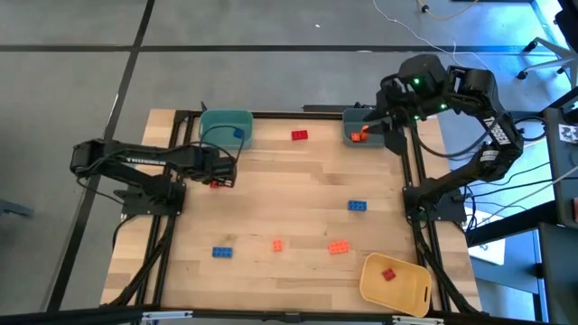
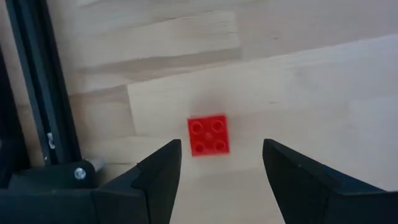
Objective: Sort & place blocks by color
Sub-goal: Put the red game piece into the yellow bin
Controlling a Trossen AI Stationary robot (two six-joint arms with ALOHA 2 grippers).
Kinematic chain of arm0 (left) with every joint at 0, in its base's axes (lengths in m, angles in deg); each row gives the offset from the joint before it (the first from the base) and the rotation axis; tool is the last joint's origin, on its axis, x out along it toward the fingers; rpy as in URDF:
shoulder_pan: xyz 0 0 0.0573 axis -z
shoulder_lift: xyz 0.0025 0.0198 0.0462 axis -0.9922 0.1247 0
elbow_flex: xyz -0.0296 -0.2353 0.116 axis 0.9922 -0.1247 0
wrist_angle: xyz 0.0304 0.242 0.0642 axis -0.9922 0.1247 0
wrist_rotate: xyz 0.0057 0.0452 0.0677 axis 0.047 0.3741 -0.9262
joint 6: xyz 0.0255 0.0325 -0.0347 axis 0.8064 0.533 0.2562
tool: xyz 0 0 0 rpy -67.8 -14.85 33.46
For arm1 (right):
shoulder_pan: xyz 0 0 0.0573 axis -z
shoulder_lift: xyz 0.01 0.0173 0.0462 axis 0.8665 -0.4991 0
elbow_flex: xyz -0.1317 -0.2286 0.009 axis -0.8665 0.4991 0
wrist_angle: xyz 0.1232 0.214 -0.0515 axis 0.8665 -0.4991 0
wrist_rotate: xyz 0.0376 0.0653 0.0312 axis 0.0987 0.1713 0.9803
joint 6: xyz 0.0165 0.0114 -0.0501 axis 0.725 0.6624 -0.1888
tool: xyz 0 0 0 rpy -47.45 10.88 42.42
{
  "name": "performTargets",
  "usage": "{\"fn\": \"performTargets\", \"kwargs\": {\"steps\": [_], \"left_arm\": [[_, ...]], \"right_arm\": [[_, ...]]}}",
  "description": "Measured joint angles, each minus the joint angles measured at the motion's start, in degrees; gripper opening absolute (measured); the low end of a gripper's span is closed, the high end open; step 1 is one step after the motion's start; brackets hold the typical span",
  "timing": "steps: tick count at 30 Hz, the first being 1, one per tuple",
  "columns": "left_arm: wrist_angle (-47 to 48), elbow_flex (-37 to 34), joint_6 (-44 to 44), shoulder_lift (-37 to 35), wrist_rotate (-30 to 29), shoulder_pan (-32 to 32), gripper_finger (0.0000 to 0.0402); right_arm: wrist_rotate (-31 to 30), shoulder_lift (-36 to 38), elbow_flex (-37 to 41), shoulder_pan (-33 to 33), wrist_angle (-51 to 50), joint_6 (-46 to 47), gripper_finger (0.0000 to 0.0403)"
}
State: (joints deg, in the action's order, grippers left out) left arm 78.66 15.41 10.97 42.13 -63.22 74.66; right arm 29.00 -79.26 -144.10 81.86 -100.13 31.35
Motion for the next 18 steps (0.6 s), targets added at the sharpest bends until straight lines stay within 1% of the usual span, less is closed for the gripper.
{"fn": "performTargets", "kwargs": {"steps": [7,18], "left_arm": [[-5.99,-4.09,-1.55,0.0,0.0,-0.61,0.0218],[-7.61,-6.25,-1.54,0.85,-0.49,-0.45,0.0218]], "right_arm": [[0.0,-0.22,0.0,0.0,0.06,0.15,0.0152],[-0.02,-0.2,0.0,0.0,0.07,0.18,0.0152]]}}
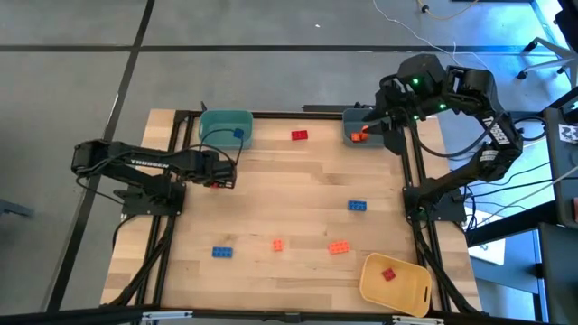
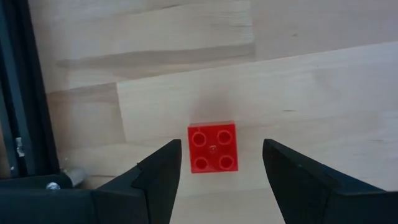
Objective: Sort & place blocks by color
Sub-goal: Put the red game piece into the yellow bin
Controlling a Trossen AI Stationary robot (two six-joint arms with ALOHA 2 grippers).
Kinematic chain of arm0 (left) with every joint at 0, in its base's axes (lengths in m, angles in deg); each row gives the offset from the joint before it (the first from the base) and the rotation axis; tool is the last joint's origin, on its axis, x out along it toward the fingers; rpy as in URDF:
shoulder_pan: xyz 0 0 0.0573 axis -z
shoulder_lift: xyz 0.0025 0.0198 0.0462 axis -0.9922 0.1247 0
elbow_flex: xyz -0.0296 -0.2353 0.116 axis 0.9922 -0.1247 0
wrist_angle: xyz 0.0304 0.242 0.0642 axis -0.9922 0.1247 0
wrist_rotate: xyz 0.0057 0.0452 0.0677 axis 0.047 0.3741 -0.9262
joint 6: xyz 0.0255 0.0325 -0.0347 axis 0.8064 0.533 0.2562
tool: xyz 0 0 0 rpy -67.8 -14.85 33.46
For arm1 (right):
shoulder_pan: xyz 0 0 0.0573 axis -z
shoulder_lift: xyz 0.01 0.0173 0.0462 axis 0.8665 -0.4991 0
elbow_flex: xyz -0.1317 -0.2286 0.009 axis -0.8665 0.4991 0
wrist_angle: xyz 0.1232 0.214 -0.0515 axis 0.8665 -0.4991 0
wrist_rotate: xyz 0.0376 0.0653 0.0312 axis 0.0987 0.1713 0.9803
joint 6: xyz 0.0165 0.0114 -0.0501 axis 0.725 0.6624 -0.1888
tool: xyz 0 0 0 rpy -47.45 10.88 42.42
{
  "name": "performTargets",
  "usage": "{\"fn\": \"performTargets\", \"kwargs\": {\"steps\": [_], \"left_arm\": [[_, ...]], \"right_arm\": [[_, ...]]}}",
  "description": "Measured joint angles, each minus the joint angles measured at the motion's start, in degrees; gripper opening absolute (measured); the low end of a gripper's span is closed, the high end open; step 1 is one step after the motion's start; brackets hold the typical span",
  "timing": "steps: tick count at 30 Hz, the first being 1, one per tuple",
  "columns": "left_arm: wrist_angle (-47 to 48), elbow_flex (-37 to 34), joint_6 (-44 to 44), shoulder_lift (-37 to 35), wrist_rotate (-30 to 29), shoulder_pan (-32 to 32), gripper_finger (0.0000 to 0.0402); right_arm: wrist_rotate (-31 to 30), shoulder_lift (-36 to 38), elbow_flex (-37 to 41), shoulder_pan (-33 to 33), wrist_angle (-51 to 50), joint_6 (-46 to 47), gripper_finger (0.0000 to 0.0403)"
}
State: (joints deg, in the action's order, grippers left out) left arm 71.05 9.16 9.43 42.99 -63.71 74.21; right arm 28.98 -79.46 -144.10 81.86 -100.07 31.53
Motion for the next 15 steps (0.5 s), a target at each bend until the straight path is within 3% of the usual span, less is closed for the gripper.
{"fn": "performTargets", "kwargs": {"steps": [15], "left_arm": [[-6.19,-5.2,-0.35,0.02,0.07,0.0,0.0218]], "right_arm": [[-0.02,0.0,0.0,0.0,-0.02,0.02,0.0152]]}}
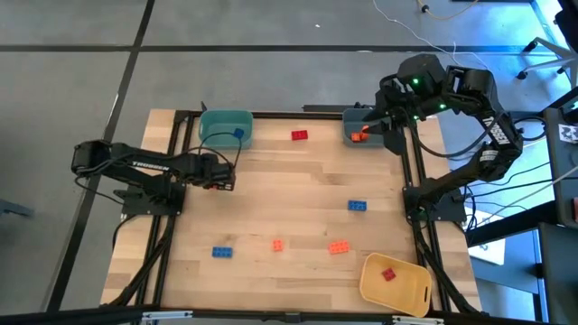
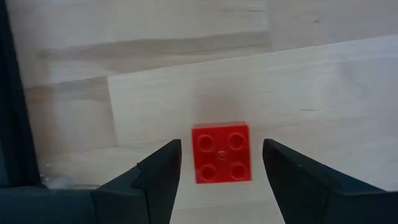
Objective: Sort & place blocks by color
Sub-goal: Put the red game piece into the yellow bin
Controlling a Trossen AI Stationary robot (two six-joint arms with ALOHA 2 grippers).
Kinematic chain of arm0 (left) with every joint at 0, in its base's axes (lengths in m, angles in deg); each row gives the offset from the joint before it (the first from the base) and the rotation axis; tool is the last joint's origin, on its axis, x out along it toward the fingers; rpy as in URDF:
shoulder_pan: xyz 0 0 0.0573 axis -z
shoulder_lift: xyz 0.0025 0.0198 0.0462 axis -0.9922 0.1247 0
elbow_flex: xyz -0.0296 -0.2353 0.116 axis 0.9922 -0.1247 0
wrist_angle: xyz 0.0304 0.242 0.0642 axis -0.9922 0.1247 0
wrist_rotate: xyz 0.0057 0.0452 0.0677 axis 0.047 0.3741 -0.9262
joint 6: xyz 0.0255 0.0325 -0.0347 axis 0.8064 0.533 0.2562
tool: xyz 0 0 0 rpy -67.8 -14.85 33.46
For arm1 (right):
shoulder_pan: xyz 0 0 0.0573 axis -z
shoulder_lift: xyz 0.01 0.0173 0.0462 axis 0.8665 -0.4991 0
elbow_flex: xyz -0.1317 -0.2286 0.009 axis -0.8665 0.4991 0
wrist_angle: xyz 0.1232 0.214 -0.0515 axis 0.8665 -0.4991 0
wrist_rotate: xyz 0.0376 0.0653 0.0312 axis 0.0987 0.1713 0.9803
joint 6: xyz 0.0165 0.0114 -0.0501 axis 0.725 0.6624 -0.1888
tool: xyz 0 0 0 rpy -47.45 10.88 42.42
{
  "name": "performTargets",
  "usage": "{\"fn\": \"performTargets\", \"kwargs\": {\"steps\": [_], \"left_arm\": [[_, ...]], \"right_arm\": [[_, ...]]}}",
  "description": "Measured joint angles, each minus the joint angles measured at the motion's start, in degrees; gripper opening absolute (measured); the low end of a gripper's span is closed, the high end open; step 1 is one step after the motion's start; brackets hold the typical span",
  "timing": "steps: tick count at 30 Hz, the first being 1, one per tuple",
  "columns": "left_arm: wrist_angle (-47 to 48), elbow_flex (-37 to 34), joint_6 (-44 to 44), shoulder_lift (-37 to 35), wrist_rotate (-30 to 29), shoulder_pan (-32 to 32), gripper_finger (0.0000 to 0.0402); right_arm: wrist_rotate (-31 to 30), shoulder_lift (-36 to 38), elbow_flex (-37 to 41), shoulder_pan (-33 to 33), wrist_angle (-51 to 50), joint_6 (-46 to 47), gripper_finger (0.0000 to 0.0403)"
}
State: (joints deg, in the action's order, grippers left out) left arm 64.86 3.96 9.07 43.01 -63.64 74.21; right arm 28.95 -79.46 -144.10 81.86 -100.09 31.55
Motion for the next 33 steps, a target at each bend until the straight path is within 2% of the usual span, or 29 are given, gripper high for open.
{"fn": "performTargets", "kwargs": {"steps": [10,18,33], "left_arm": [[-2.25,-2.15,-0.81,0.0,-0.36,0.02,0.0218],[-9.57,-6.04,-0.75,-0.15,-1.08,0.06,0.0218],[-10.15,-6.31,-0.57,-0.09,-1.2,0.07,0.0218]], "right_arm": [[0.0,0.0,0.0,0.02,0.0,0.0,0.0152],[0.0,0.0,0.0,0.02,0.01,0.0,0.0152],[0.0,0.0,0.0,0.02,0.0,0.04,0.0152]]}}
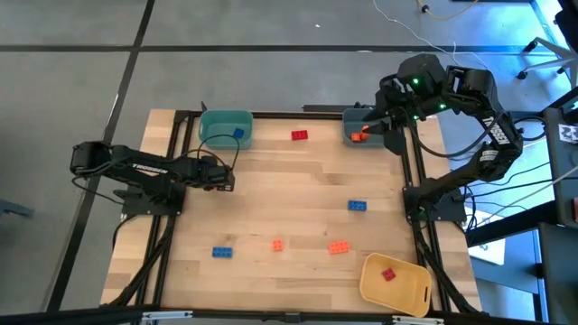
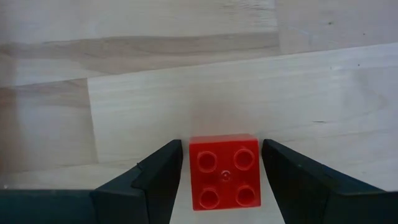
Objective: Sort & place blocks by color
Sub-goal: Put the red game piece into the yellow bin
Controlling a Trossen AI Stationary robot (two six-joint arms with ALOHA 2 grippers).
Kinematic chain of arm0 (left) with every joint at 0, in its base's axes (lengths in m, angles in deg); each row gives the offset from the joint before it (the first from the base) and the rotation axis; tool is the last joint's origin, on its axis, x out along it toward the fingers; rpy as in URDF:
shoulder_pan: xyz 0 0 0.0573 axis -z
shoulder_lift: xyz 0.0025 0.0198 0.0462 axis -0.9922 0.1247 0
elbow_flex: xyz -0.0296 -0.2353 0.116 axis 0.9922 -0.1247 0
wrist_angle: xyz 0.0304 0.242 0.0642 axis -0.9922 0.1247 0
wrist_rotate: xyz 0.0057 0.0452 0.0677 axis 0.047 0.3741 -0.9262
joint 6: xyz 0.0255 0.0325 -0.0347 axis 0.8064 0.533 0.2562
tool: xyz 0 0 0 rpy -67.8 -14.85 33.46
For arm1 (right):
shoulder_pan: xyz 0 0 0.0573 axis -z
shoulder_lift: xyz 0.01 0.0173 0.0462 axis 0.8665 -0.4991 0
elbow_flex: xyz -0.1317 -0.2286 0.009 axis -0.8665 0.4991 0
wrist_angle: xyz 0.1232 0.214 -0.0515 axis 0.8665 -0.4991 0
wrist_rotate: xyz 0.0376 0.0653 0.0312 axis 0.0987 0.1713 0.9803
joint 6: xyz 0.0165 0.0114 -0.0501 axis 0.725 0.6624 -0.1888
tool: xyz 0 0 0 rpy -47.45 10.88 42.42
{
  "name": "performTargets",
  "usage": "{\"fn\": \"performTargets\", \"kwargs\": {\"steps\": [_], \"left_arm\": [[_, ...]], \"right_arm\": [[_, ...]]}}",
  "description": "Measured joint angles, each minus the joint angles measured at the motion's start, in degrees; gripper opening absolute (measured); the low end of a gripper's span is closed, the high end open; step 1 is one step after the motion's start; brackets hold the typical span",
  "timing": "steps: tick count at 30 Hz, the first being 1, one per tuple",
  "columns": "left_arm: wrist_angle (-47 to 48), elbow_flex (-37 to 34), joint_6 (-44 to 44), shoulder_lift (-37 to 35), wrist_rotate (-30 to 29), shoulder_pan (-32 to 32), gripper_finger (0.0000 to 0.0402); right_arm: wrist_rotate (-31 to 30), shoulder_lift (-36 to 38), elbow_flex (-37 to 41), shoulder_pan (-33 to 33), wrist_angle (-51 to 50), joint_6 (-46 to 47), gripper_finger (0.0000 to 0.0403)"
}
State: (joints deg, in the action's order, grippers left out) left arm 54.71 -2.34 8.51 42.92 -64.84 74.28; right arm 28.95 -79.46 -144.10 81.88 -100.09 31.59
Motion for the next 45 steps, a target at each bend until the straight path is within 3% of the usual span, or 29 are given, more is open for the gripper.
{"fn": "performTargets", "kwargs": {"steps": [10,18,29,38,45], "left_arm": [[0.08,-0.04,-0.28,0.04,0.17,-0.02,0.0208],[0.26,-0.04,-0.42,0.07,0.15,-0.04,0.0132],[0.58,0.24,0.09,0.1,1.2,-0.07,0.013],[0.78,6.83,7.82,-0.13,3.83,-0.02,0.013],[0.56,17.71,16.88,-0.17,3.68,0.0,0.013]], "right_arm": [[0.0,0.0,0.0,0.0,0.0,0.0,0.0152],[0.0,0.0,0.0,0.0,0.0,0.0,0.0152],[0.0,0.0,0.0,0.0,0.0,0.0,0.0152],[0.0,0.02,0.0,0.02,-0.02,0.0,0.0152],[0.0,-0.04,0.0,0.0,-0.07,0.22,0.0152]]}}
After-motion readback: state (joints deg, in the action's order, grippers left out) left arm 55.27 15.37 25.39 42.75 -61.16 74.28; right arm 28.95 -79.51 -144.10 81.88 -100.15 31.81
